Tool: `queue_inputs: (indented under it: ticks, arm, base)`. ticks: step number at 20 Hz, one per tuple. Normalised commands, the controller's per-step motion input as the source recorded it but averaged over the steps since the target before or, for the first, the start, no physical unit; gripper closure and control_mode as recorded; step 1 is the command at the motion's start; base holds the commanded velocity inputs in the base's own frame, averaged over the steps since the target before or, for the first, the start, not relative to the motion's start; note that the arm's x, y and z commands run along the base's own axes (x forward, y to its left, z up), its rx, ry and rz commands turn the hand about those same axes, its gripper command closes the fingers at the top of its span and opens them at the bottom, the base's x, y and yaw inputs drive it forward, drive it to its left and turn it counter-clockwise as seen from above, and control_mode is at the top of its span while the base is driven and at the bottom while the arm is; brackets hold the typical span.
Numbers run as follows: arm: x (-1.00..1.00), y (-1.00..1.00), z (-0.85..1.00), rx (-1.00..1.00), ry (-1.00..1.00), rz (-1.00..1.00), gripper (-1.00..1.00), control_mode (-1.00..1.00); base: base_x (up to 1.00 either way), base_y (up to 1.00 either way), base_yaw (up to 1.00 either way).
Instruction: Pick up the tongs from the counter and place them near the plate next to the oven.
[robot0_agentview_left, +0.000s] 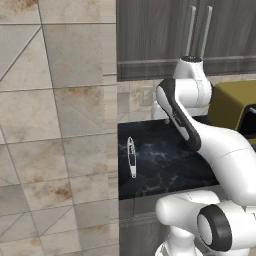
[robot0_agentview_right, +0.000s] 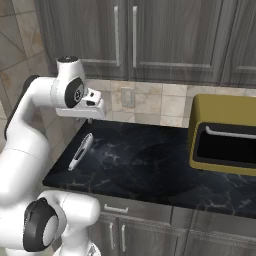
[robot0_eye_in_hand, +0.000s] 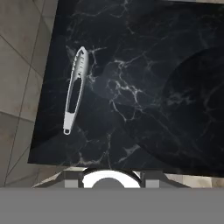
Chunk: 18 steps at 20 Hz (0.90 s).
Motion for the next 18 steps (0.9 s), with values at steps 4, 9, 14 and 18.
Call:
queue_inputs:
  ticks: [4,9,14,18]
  arm:
    - [0.0,0.0,-0.03,0.0,-0.01,0.07,-1.0,-1.0]
    - [-0.03,0.0,-0.1,0.09,-0.14,0.16,-1.0,-1.0]
    - [-0.11,0.0,-0.22,0.11,-0.21,0.17,-1.0,-1.0]
    - [-0.08,0.01,-0.25,0.04,-0.14,0.12,-1.0,-1.0]
  base:
    - [0.0,0.0,0.0]
    - [0.0,0.0,0.0]
    - [0.0,0.0,0.0]
    - [0.0,0.0,0.0]
